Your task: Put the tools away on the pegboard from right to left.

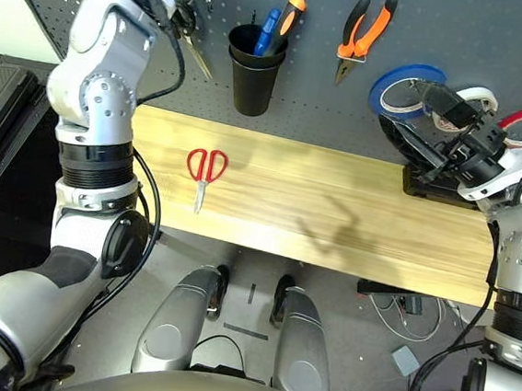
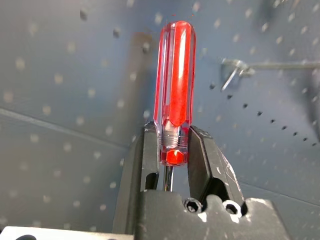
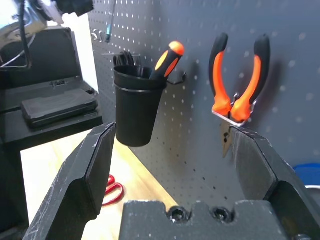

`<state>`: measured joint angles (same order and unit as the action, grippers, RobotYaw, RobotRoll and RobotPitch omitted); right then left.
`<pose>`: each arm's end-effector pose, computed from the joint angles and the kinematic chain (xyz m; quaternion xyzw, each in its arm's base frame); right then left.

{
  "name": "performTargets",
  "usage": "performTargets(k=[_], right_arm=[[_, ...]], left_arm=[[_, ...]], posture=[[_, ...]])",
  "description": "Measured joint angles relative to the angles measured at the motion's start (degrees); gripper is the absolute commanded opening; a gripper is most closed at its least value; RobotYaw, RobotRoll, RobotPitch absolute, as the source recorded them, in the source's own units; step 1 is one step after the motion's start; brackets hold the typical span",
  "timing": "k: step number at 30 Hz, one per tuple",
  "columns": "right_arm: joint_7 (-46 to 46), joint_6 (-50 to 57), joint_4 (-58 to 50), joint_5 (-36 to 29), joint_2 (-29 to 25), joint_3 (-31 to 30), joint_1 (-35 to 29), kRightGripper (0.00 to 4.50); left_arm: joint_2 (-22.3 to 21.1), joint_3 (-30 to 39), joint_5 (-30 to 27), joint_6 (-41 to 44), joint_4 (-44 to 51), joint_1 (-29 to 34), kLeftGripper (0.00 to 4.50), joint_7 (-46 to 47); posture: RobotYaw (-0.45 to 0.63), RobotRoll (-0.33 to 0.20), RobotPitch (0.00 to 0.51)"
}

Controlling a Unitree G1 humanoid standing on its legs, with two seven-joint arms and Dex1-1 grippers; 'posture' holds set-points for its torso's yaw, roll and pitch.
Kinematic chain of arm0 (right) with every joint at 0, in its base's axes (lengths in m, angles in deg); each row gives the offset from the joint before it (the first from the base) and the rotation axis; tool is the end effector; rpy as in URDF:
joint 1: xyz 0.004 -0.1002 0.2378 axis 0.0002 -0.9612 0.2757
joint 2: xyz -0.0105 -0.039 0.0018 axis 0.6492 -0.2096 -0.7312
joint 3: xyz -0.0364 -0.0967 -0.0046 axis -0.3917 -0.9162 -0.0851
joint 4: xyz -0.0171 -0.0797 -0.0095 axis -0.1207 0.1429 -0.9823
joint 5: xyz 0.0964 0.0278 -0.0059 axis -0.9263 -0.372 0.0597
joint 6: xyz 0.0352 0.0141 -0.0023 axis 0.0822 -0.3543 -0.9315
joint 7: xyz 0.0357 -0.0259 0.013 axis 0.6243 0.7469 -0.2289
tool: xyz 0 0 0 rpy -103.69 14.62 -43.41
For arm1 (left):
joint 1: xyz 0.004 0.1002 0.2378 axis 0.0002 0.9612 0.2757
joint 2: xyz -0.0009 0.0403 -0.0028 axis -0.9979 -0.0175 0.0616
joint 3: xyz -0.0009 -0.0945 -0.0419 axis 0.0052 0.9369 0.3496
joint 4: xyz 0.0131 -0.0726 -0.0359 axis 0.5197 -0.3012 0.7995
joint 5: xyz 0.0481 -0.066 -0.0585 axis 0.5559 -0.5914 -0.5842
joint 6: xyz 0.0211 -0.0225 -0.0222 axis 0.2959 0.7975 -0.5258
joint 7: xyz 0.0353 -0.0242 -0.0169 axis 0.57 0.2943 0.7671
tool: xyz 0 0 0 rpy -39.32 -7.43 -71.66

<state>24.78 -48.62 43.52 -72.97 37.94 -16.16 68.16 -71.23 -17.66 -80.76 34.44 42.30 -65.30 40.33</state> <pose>0.2362 -0.3006 0.1879 -0.0172 -0.1871 0.3939 0.8998 0.3090 0.1026 0.2936 -0.1526 -0.3006 -0.2171 0.9161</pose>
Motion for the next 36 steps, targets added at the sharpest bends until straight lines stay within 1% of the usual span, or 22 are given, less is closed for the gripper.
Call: performTargets(k=[4, 10, 16, 18, 19, 24, 26, 34, 36], right_arm=[[-0.9, -0.6, -1.0, 0.5, 1.3, -0.6, 0.1, 4.5], [-2.1, -1.6, -1.6, 2.3, 2.9, -1.7, 0.1, 4.5], [-2.4, -1.6, -2.3, 2.6, 3.6, -2.7, 0.1, 4.5], [-2.4, -1.7, -2.5, 2.6, 3.6, -2.7, 0.0, 4.5], [-2.3, -1.7, -2.5, 2.7, 3.7, -2.7, 0.0, 4.5], [-2.1, -1.8, -2.5, 2.7, 4.1, -2.8, -0.3, 4.5], [-1.9, -2.0, -2.5, 2.8, 4.3, -3.1, -0.3, 4.5], [-1.0, -2.7, -2.1, 3.6, 5.3, -4.5, -0.1, 4.5], [-0.8, -2.7, -2.1, 3.8, 5.6, -5.3, -0.1, 4.5]], left_arm=[[1.3, -0.6, 1.0, -4.0, -5.2, -0.4, 0.84, -0.8], [2.7, -1.6, 3.0, -8.9, -12.1, -0.4, 0.84, -1.3], [2.8, -4.0, 6.3, -12.2, -16.9, 0.0, 0.84, -2.3], [2.8, -4.4, 6.9, -12.3, -16.9, 0.4, 1.58, -2.3], [2.7, -4.5, 7.0, -12.3, -16.9, 0.5, 1.8, -2.4], [2.6, -4.6, 7.0, -12.1, -16.1, 0.7, 3.68, -3.2], [2.5, -5.0, 6.9, -11.2, -13.8, 1.5, 4.45, -3.7], [-0.1, -5.5, 6.6, -5.4, -1.6, 4.5, 4.49, -4.0], [-1.9, -5.6, 6.4, -2.6, 4.4, 6.6, 4.49, -4.0]], posture=[[0.13, 0.0, 0.215], [0.13, 0.0, 0.213], [0.13, 0.0, 0.213], [0.13, 0.0, 0.213], [0.13, 0.0, 0.213], [0.14, 0.0, 0.213], [0.15, 0.0, 0.213], [0.17, 0.0, 0.211], [0.18, 0.0, 0.212]])
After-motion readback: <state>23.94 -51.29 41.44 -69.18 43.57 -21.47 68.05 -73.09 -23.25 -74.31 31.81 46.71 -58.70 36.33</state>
